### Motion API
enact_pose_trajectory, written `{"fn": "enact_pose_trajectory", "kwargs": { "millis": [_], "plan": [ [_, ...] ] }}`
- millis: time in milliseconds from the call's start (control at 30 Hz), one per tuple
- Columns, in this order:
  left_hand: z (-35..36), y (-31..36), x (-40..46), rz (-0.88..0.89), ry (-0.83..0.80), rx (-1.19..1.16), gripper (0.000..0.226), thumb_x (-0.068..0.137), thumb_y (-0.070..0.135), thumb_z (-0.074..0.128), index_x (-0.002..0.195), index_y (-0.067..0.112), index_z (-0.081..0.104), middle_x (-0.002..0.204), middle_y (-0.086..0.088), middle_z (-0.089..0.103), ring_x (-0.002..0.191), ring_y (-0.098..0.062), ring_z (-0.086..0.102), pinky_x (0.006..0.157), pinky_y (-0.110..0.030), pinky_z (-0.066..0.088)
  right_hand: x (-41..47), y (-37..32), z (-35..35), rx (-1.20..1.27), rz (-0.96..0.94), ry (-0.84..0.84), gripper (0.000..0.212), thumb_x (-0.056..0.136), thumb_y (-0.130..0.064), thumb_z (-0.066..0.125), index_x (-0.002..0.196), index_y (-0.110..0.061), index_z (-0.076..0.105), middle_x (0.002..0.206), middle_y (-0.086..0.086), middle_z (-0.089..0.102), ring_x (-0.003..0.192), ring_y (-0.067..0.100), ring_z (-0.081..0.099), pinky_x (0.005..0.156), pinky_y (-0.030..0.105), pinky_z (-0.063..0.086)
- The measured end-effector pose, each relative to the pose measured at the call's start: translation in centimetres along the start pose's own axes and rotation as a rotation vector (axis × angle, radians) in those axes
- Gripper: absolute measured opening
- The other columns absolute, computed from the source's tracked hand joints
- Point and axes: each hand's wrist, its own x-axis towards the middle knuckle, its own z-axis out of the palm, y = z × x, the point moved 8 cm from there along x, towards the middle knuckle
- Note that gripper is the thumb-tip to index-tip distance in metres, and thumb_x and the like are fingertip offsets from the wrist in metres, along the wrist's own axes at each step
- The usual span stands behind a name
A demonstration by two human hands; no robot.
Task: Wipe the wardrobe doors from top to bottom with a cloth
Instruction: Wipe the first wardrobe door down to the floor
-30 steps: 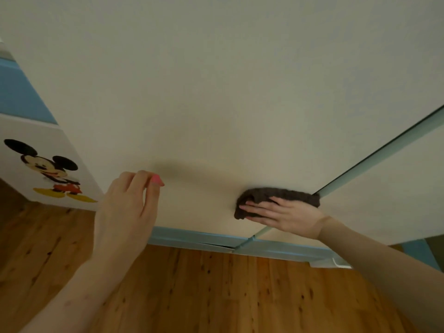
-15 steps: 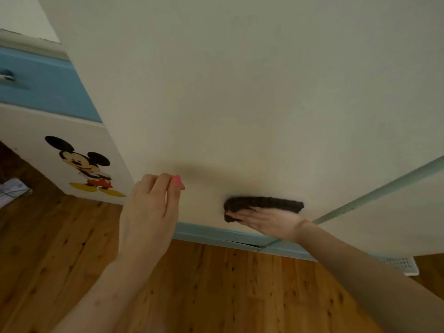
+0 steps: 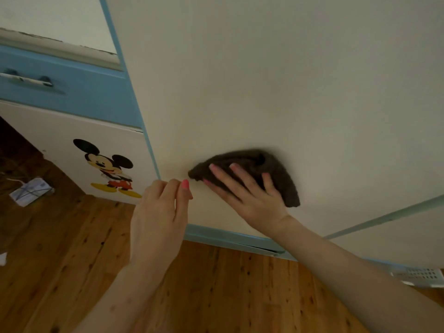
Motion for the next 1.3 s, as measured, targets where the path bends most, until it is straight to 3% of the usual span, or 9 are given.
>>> {"fn": "enact_pose_trajectory", "kwargs": {
  "millis": [167,233,367,567,633,833,1033,1167,1300],
  "plan": [
    [0.9,-2.9,0.1,0.023,0.019,0.039,0.051,0.096,0.047,0.016,0.082,0.021,0.058,0.075,0.004,0.050,0.071,-0.016,0.050,0.059,-0.036,0.046,-5.3,-11.7,7.4,-0.007,-0.652,-0.397,0.061,0.093,-0.022,0.048,0.149,-0.011,0.025,0.158,0.010,0.009,0.145,0.028,0.008,0.112,0.048,-0.012],
    [1.6,-4.4,0.0,-0.007,0.019,0.025,0.048,0.097,0.047,0.017,0.083,0.024,0.057,0.076,0.005,0.048,0.073,-0.015,0.050,0.061,-0.034,0.045,-6.4,-13.8,8.6,-0.004,-0.756,-0.544,0.060,0.093,-0.023,0.054,0.146,-0.009,0.031,0.157,0.015,0.004,0.144,0.031,0.003,0.106,0.050,-0.013],
    [2.2,-6.1,0.1,-0.048,0.039,0.007,0.044,0.095,0.044,0.019,0.084,0.024,0.058,0.080,0.004,0.051,0.076,-0.014,0.051,0.064,-0.032,0.044,-4.4,-13.5,7.6,-0.002,-0.642,-0.431,0.068,0.091,-0.024,0.052,0.150,-0.011,0.020,0.157,0.016,0.000,0.144,0.031,-0.003,0.111,0.052,-0.014],
    [2.6,-8.9,1.0,-0.220,0.082,-0.065,0.040,0.098,0.041,0.024,0.091,0.019,0.056,0.082,0.001,0.057,0.076,-0.016,0.054,0.065,-0.041,0.046,3.6,-8.6,2.7,0.222,0.011,-0.022,0.048,0.099,-0.019,0.038,0.146,-0.022,0.034,0.152,-0.003,0.029,0.140,0.017,0.024,0.111,0.043,0.012],
    [3.2,-10.0,1.2,-0.265,0.071,-0.085,0.040,0.099,0.039,0.024,0.089,0.018,0.057,0.082,0.000,0.058,0.075,-0.017,0.056,0.066,-0.042,0.047,3.3,-10.3,3.9,0.166,-0.072,-0.048,0.052,0.097,-0.020,0.036,0.148,-0.022,0.028,0.155,-0.003,0.023,0.141,0.017,0.019,0.107,0.042,0.016],
    [7.5,-16.0,-1.0,-0.418,-0.042,0.068,0.029,0.099,0.025,0.030,0.094,0.019,0.058,0.085,-0.002,0.064,0.068,-0.017,0.055,0.058,-0.031,0.042,-4.7,-23.3,12.7,0.020,-0.575,-0.464,0.064,0.094,-0.032,0.045,0.149,-0.010,0.022,0.158,0.010,0.005,0.145,0.025,0.009,0.110,0.050,-0.011],
    [11.4,-18.2,-3.3,-0.432,-0.196,0.103,0.033,0.099,0.033,0.030,0.102,0.019,0.060,0.082,0.002,0.061,0.070,-0.016,0.056,0.067,-0.031,0.048,-9.7,-23.6,14.2,0.046,-0.701,-0.444,0.060,0.092,-0.034,0.053,0.146,-0.016,0.031,0.156,0.005,0.017,0.143,0.019,0.018,0.111,0.043,-0.002],
    [12.2,-15.8,-3.9,-0.426,-0.282,0.099,0.032,0.099,0.035,0.032,0.105,0.019,0.058,0.088,0.002,0.060,0.073,-0.015,0.051,0.065,-0.029,0.043,-9.0,-16.4,10.9,0.016,-0.503,-0.278,0.074,0.084,-0.026,0.061,0.147,-0.020,0.022,0.155,0.007,0.005,0.144,0.024,0.002,0.113,0.049,-0.013],
    [13.9,-13.6,-4.1,-0.407,-0.396,0.112,0.026,0.097,0.032,0.034,0.104,0.021,0.057,0.097,-0.001,0.064,0.080,-0.017,0.057,0.071,-0.032,0.048,-9.7,-8.3,6.8,-0.033,-0.185,-0.148,0.060,0.093,-0.005,0.026,0.150,-0.020,0.015,0.156,0.002,0.011,0.142,0.029,0.006,0.113,0.049,-0.005]
  ]
}}
